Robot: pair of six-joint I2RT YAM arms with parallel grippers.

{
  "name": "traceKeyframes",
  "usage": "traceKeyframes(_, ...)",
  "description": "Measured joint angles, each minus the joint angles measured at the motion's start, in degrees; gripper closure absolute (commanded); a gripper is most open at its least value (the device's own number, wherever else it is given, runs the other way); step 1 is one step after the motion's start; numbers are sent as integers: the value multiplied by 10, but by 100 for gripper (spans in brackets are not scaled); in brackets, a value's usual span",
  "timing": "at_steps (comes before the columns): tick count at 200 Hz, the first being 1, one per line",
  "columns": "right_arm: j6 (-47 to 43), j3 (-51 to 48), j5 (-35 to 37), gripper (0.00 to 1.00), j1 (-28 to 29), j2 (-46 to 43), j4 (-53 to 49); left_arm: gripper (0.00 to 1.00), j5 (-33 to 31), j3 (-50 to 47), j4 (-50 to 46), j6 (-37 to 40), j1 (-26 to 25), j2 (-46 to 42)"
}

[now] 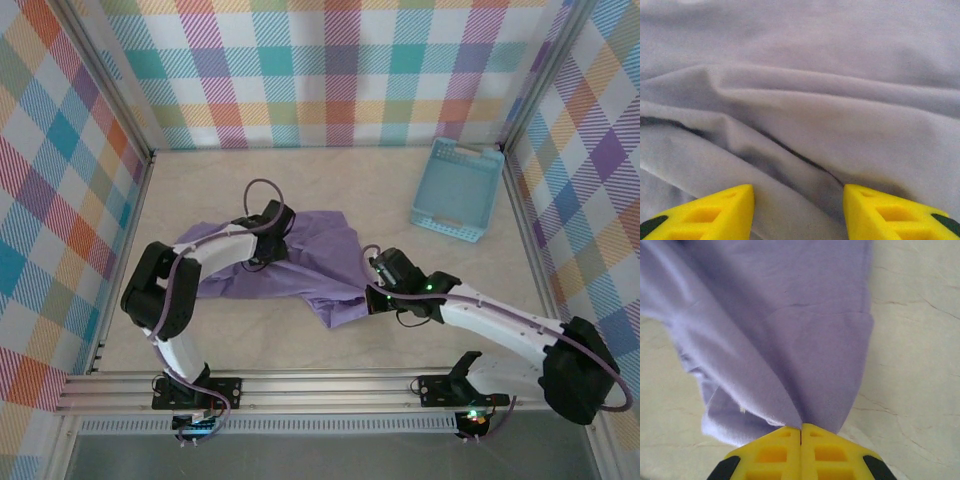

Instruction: Fold the inside-out t-shirt

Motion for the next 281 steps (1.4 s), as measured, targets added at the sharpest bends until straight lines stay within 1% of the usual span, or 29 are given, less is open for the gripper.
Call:
traceKeyframes(9,14,1,11,71,-5,17,-5,48,-5,0,-6,5,-25,-22)
traceKeyframes(16,19,2,19,66,-6,28,-12,47,-6,-1,-6,9,-43,-38)
traceKeyframes(36,26,4,38,57,-4,42,-39,47,-15,-10,-4,20,-105,-86)
traceKeyframes(49,26,10,49,56,4,40,-53,47,-17,-22,1,29,-147,-108)
traceKeyframes(68,26,21,55,56,27,32,-61,47,-15,-53,18,42,-203,-126)
traceKeyframes(91,34,28,42,56,63,30,-52,48,-2,-99,40,43,-240,-129)
traceKeyframes(107,44,32,27,56,83,46,-35,48,1,-129,49,37,-241,-129)
traceKeyframes(142,60,60,5,54,111,125,1,49,12,-180,83,-1,-225,-132)
traceKeyframes(168,59,92,8,50,116,165,12,49,30,-216,119,-24,-193,-146)
traceKeyframes(194,57,133,28,50,116,201,4,48,37,-229,135,-37,-177,-150)
traceKeyframes(224,52,150,48,55,116,235,-2,48,44,-234,148,-47,-177,-160)
traceKeyframes(253,47,150,51,60,116,247,-15,48,49,-237,157,-50,-177,-163)
traceKeyframes(281,47,149,44,73,116,247,-15,47,55,-237,165,-50,-177,-163)
